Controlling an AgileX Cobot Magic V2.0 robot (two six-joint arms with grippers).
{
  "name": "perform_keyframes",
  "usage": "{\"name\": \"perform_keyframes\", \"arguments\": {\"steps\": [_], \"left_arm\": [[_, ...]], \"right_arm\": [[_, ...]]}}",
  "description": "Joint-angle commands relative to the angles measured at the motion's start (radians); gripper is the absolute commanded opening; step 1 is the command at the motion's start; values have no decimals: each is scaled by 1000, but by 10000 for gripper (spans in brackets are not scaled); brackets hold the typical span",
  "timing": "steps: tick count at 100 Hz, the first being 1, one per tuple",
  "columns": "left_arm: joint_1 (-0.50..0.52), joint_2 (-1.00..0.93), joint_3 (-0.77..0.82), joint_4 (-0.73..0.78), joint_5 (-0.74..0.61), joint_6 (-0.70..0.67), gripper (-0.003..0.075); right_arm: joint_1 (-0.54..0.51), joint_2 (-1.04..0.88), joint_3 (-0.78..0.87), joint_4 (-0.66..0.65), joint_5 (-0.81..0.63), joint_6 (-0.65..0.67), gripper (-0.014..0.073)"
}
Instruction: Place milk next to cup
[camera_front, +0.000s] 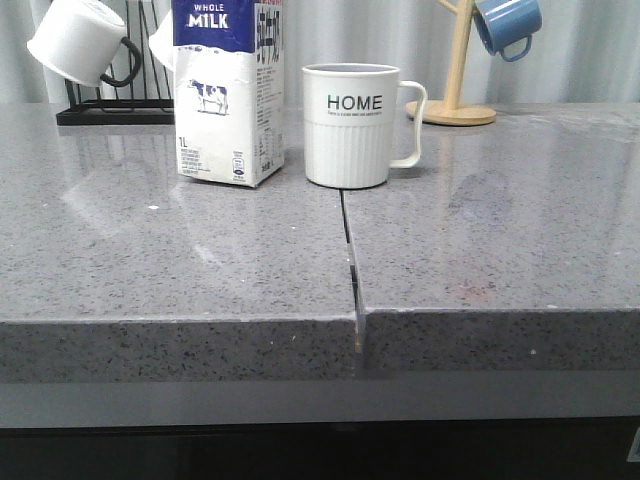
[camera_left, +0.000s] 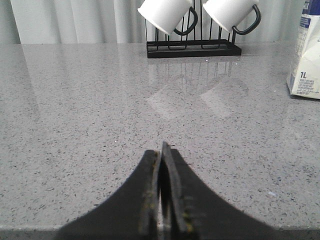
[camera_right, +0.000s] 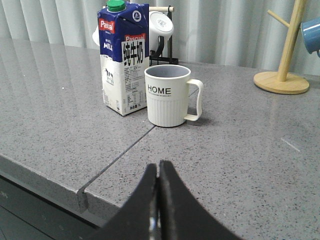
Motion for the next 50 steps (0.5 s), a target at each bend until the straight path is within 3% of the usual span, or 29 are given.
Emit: {"name": "perform_keyframes", "arguments": {"steps": [1,22,50], "left_arm": [[0,-33,41,-9,-89,0,-21],[0,-33,41,-9,-89,0,-21],[0,-33,41,-9,-89,0,-21]], "right_arm": [[-2,10,-26,-8,-81,-6,-67],[-64,10,13,-34,-166,-5,-67],[-349,9,148,-197,-352,127,-67]]}}
